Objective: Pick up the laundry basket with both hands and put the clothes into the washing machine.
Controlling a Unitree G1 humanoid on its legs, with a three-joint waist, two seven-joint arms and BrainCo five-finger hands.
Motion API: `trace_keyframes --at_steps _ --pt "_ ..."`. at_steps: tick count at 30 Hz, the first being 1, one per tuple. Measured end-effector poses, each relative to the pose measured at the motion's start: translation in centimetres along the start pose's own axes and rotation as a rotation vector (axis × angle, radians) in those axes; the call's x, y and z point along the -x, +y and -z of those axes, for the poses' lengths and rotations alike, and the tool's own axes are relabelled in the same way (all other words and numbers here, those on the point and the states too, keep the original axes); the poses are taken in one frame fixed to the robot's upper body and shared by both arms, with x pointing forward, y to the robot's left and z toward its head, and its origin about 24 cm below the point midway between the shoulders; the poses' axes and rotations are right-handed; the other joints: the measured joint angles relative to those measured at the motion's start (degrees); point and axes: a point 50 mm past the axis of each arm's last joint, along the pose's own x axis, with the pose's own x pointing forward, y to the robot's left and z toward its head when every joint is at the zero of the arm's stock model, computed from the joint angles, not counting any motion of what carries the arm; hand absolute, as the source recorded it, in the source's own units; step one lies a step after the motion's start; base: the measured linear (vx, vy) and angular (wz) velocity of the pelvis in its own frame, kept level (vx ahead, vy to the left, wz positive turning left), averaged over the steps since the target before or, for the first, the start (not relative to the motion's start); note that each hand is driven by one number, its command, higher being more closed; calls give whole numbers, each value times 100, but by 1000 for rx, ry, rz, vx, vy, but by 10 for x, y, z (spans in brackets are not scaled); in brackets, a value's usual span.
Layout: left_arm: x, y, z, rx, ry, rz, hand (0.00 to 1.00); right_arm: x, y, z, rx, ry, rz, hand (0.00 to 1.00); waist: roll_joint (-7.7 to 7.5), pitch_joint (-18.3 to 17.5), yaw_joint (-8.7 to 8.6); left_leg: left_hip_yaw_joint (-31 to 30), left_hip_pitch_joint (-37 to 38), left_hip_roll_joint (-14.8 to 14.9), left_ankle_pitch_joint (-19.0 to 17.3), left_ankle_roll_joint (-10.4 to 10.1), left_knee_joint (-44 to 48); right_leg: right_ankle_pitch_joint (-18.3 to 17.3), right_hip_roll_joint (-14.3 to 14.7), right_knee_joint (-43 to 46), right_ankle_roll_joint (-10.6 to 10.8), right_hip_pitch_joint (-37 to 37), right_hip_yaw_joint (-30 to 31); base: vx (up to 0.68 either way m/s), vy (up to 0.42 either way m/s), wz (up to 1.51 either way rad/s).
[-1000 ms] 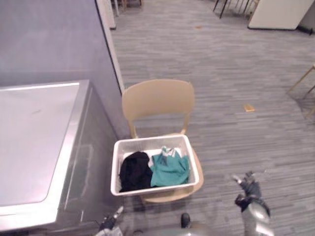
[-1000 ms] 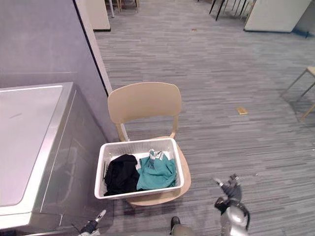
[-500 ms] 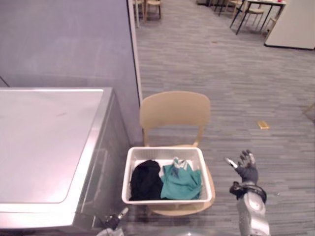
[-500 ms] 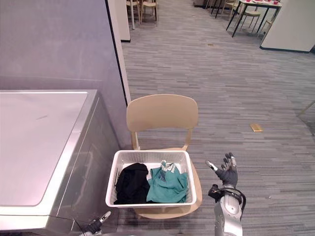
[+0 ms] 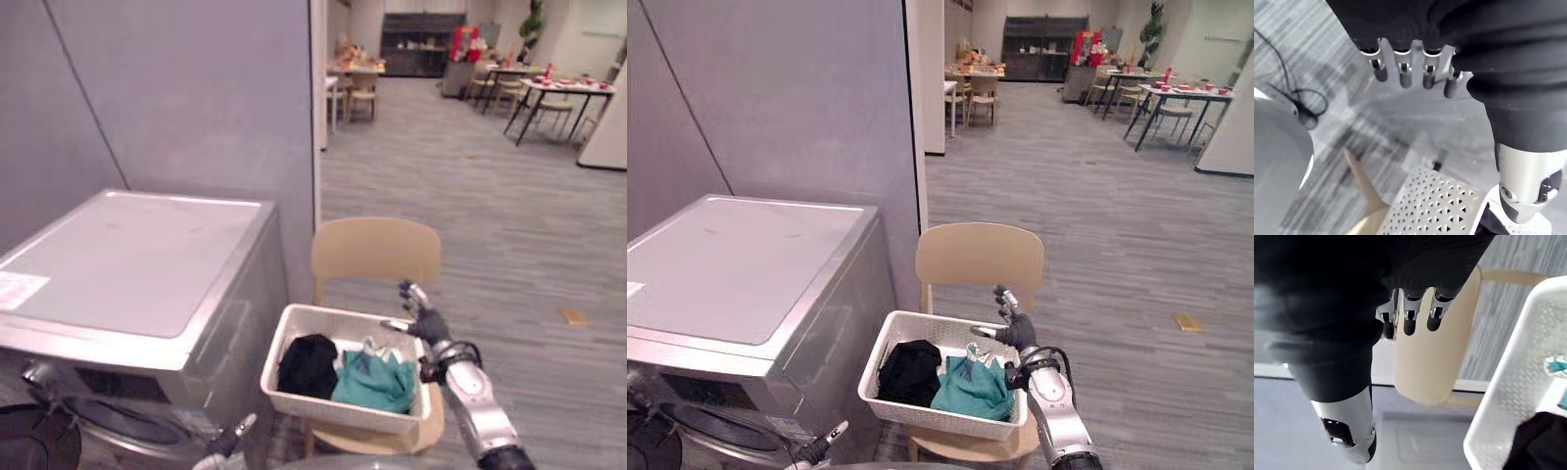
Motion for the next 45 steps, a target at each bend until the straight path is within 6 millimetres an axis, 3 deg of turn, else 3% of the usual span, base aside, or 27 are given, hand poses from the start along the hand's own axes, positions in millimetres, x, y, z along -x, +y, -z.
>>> trace_keyframes --at_steps 4,6,9,10,12,16,17,21,31,36,39,41,45 --pt "3 14 8 -50 15 -6 0 -11 -6 27 99 172 -90 0 61 8 55 -38 22 0 20 -17 -2 7 -3 1 -7 68 -74 -50 -13 10" --pt "7 22 22 -65 54 -13 0 -19 -13 32 144 229 -100 0 138 51 61 -37 15 -3 47 -18 4 20 -1 2 -27 64 -72 0 0 0" --pt "12 32 43 -133 137 -17 0 -27 -29 39 192 313 -80 0 165 118 203 -28 -15 -16 81 -56 21 18 -1 21 -26 49 -80 1 0 2" --pt "12 33 42 -157 137 -12 0 -32 -32 39 210 341 -78 0 235 212 246 -28 -66 -30 95 -70 36 3 -20 75 -34 -4 -94 0 0 0" --pt "11 29 40 -184 130 6 0 -41 -33 34 235 350 -86 0 233 258 344 -17 -244 -71 143 -61 104 -29 -56 238 -50 -245 -77 -12 -4 -2" --pt "1 10 7 -219 40 54 0 -71 -51 -3 321 310 -45 0 331 865 358 -115 -932 -242 254 -137 364 -174 -273 864 -102 -1002 -95 -93 -48 24" --pt "-2 0 -6 -223 7 78 0 -80 -59 -17 340 297 -21 0 450 1117 360 -155 -1170 -282 331 -160 489 -173 -312 1021 -112 -1276 -110 -92 -46 24" --pt "-6 -16 -30 -217 -62 110 0 -98 -64 -50 361 239 24 0 613 1538 349 -223 -1687 -282 426 -299 604 -183 -331 1322 -184 -1849 -99 -116 -58 14" --pt "-7 -48 -91 -180 -246 140 0 -118 -67 -101 395 136 80 0 525 2132 359 -150 -2302 -365 704 -449 511 -280 -597 1881 -325 -2694 -89 -81 -41 11" --pt "2 -88 -117 -115 -326 223 0 -124 -75 -127 426 80 144 0 471 2213 331 -142 -2738 -423 702 -456 802 -339 -696 2088 -332 -2975 -183 -95 7 17" --pt "7 -101 -125 -88 -360 260 0 -125 -81 -143 480 49 171 0 412 2272 340 -42 -3032 -404 692 -444 1021 -402 -742 2214 -328 -3140 -257 -113 9 25" --pt "8 -104 -132 -60 -380 266 0 -126 -84 -160 547 20 180 0 360 2309 350 8 -3318 -403 682 -446 1284 -420 -763 2319 -328 -3327 -284 -79 15 15" --pt "8 -102 -138 -14 -387 257 0 -126 -81 -174 706 -9 132 0 331 2326 374 67 -3651 -333 469 -431 1760 -401 -669 2365 -356 -3451 -298 -34 39 -3"
